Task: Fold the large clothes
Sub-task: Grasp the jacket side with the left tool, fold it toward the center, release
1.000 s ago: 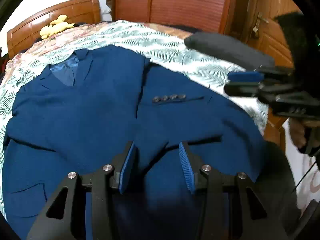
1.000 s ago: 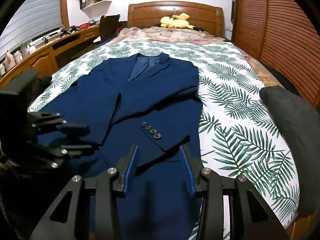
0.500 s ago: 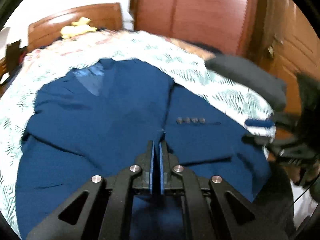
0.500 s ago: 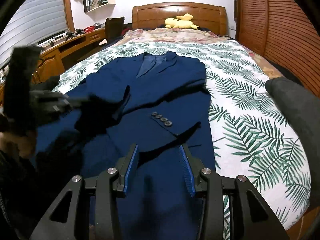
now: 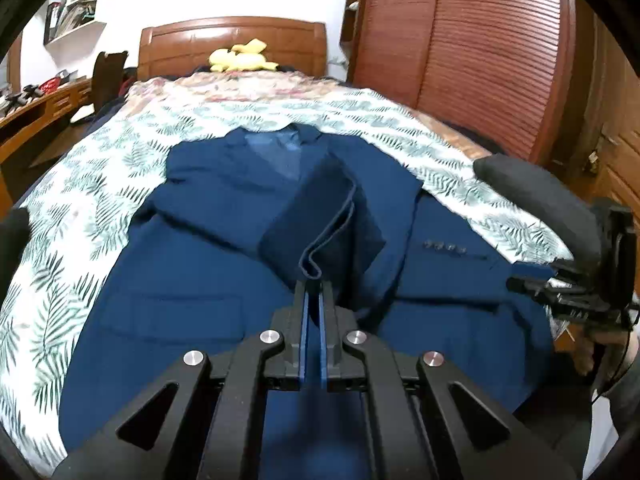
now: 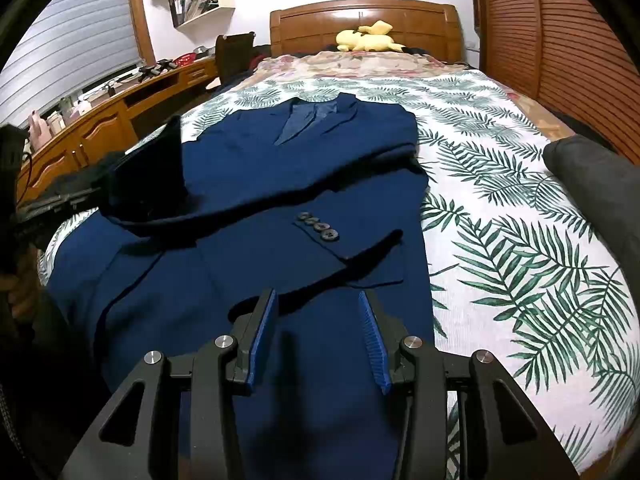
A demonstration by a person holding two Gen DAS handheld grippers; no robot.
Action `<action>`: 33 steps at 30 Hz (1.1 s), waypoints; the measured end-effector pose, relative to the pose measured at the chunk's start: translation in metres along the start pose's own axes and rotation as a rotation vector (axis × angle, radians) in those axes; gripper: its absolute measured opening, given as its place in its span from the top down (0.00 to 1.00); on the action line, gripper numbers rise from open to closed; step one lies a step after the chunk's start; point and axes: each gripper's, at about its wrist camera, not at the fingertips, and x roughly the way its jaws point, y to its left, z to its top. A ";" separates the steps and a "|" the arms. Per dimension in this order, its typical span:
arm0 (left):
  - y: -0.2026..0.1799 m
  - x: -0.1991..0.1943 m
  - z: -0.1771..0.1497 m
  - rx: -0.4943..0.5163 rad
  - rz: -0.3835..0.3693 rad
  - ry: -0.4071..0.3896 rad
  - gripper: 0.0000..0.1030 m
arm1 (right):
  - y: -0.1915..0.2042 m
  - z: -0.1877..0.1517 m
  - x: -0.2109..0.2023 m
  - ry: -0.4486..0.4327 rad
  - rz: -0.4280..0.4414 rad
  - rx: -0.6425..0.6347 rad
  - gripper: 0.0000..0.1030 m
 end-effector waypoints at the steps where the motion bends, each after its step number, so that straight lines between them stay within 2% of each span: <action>1: 0.000 0.000 -0.003 -0.002 0.006 0.007 0.95 | 0.000 0.000 0.000 0.000 0.002 -0.004 0.58; 13: -0.002 -0.015 -0.027 -0.012 0.058 0.058 0.95 | 0.002 -0.006 -0.018 -0.021 0.009 -0.035 0.58; 18: 0.005 -0.030 -0.030 0.004 0.123 0.041 0.79 | 0.001 -0.008 -0.024 -0.035 0.000 -0.023 0.58; 24: 0.030 -0.046 -0.029 -0.026 0.104 0.016 0.44 | -0.001 -0.013 -0.033 -0.042 -0.029 0.008 0.58; 25: 0.034 -0.048 -0.030 -0.024 0.100 0.018 0.32 | -0.002 -0.014 -0.035 -0.044 -0.035 0.016 0.58; 26: 0.037 -0.049 -0.032 -0.016 0.094 0.025 0.25 | -0.002 -0.015 -0.037 -0.044 -0.038 0.022 0.58; 33: 0.071 -0.064 -0.051 -0.016 0.164 0.029 0.25 | -0.005 -0.021 -0.041 -0.020 -0.090 0.046 0.58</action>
